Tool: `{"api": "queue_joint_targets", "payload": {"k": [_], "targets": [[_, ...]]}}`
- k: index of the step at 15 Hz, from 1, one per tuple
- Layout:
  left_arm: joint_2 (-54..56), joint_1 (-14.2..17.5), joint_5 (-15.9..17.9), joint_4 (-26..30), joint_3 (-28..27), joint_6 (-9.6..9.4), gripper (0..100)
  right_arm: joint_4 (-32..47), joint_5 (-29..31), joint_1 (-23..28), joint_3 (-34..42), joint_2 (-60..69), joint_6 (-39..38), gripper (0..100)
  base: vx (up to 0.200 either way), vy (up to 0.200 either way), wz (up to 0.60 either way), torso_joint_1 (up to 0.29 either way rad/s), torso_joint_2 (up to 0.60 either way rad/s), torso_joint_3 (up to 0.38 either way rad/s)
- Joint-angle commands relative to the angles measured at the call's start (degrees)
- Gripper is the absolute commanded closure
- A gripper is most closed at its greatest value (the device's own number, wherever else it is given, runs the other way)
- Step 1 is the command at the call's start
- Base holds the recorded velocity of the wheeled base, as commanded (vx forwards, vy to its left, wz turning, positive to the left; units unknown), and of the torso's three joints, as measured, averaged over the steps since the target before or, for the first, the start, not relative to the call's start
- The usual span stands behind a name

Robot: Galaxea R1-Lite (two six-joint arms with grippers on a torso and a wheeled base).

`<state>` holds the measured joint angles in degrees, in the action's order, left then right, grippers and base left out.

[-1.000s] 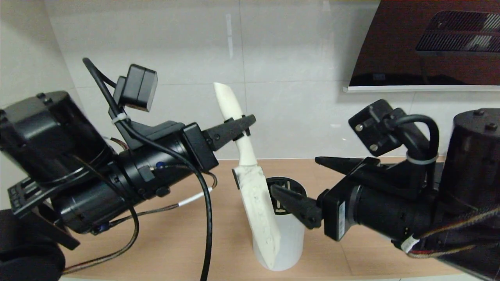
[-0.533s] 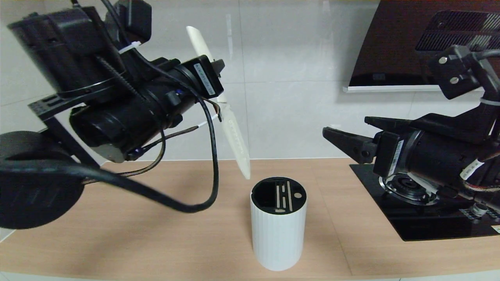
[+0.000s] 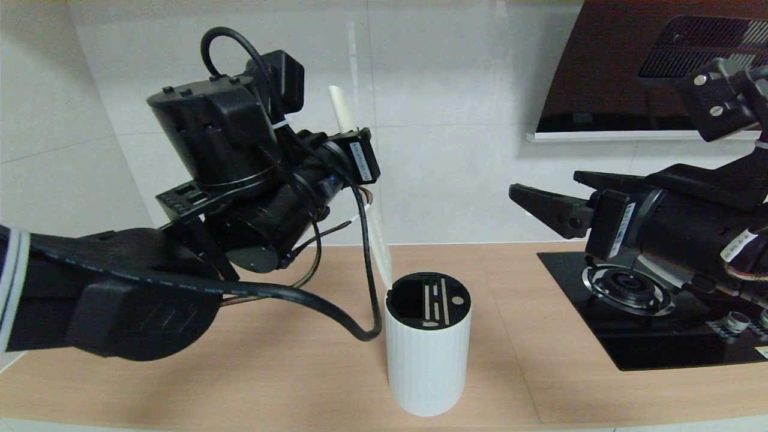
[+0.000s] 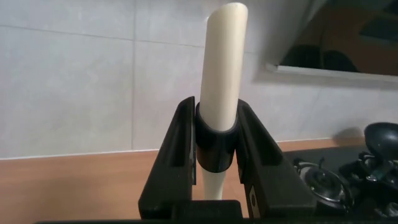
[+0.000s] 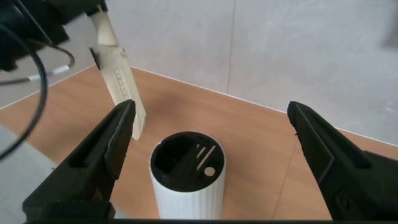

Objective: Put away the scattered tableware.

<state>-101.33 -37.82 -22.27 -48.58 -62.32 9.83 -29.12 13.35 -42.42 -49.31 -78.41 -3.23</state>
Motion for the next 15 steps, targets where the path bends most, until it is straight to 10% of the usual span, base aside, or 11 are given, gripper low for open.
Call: {"api": "queue_joint_targets", "payload": {"k": [1,5,15], "targets": [[-3.26,-2.00,-1.46,-4.42,0.36,-1.74,100,-0.06,0.01,0.68,0.00,-0.25,-0.02,0,0.000,0.000,0.00,0.000,0.00,0.000],[-9.50,-3.23,-1.90,-17.95,1.85,-9.30,100,-0.06,-0.08,0.76,0.00,-0.52,-0.02,0,0.000,0.000,0.00,0.000,0.00,0.000],[-13.11,-5.43,-6.29,-18.04,1.76,-9.65,100,-0.06,-0.08,0.76,0.09,-0.87,-0.02,0,0.000,0.000,0.00,0.000,0.00,0.000]]}}
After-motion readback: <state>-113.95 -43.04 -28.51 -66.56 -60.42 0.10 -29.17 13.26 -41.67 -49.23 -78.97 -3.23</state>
